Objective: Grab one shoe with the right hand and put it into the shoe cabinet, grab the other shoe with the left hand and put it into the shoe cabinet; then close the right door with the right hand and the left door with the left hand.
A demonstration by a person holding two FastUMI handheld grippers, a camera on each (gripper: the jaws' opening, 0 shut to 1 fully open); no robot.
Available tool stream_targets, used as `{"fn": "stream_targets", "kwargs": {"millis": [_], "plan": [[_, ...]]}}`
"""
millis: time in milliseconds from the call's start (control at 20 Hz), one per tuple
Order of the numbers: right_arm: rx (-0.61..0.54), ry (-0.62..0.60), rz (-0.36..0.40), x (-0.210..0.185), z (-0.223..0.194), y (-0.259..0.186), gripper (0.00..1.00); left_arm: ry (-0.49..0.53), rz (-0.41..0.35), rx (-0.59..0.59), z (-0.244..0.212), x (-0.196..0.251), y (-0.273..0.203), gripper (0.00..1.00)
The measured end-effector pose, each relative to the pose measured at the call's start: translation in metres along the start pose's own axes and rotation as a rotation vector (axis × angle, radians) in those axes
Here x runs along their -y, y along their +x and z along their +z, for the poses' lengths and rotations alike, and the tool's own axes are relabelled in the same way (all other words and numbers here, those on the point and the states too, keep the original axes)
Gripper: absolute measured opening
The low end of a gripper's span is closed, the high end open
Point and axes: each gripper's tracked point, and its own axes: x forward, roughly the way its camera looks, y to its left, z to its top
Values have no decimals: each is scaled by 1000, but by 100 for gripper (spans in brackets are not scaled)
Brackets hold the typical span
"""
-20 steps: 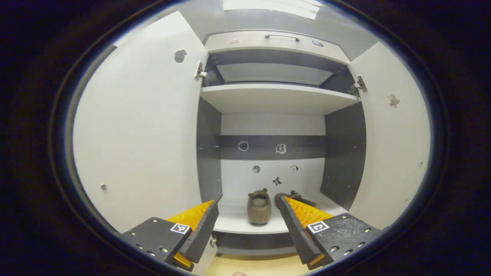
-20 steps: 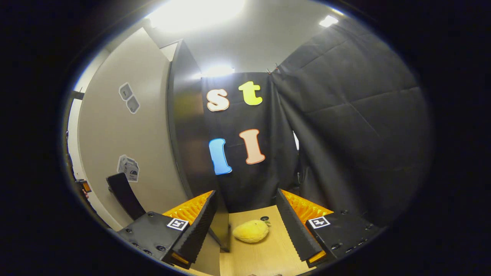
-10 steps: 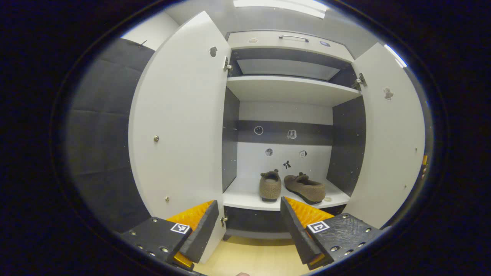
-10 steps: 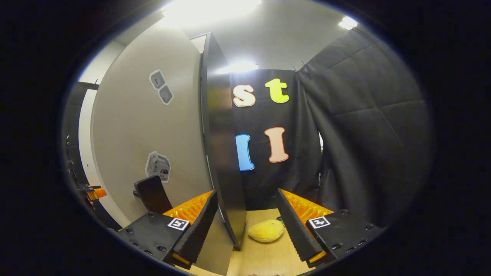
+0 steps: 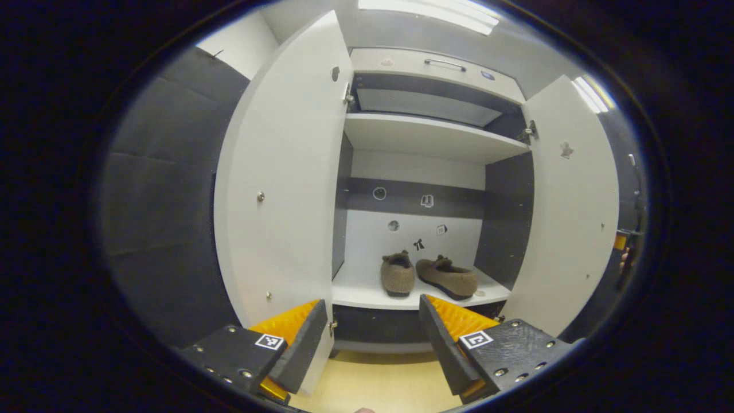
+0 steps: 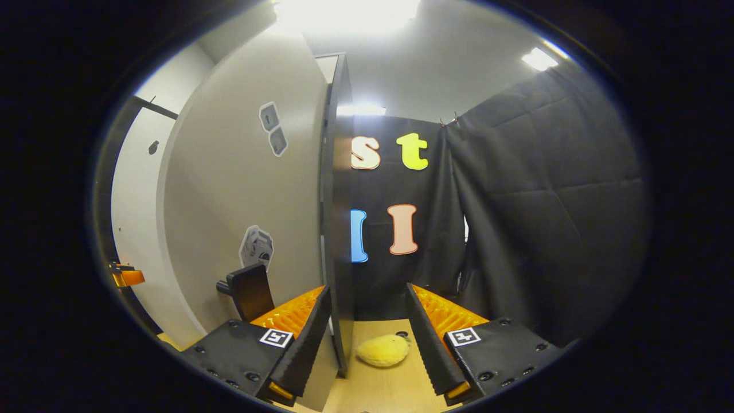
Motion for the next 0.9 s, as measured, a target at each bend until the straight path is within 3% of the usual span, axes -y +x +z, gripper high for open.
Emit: {"fn": "stream_targets", "kwargs": {"millis": [50,200,450,500,600,700,800,900], "plan": [[-2,17,10,-10,-1,0,83,5,-7,5,0,-4,-2,94],[8,17,-1,-30,1,1,78,16,-11,9,-3,-13,-12,94],[38,-5,-41,-57,1,2,79,-30,-4,-11,-21,-31,-27,94],[40,-8,-50,-61,1,2,83,-41,-5,-8,-25,-33,-31,94],[36,-8,-57,-72,0,4,78,-57,-2,-14,-33,-38,-38,94],[20,7,-43,-86,-2,10,83,-63,5,-14,-35,-47,-46,94],[-8,30,-23,-98,-11,13,80,-59,4,-13,-35,-53,-52,94],[-33,54,-1,-109,-15,15,82,-35,41,-14,-36,-67,-59,94]]}}
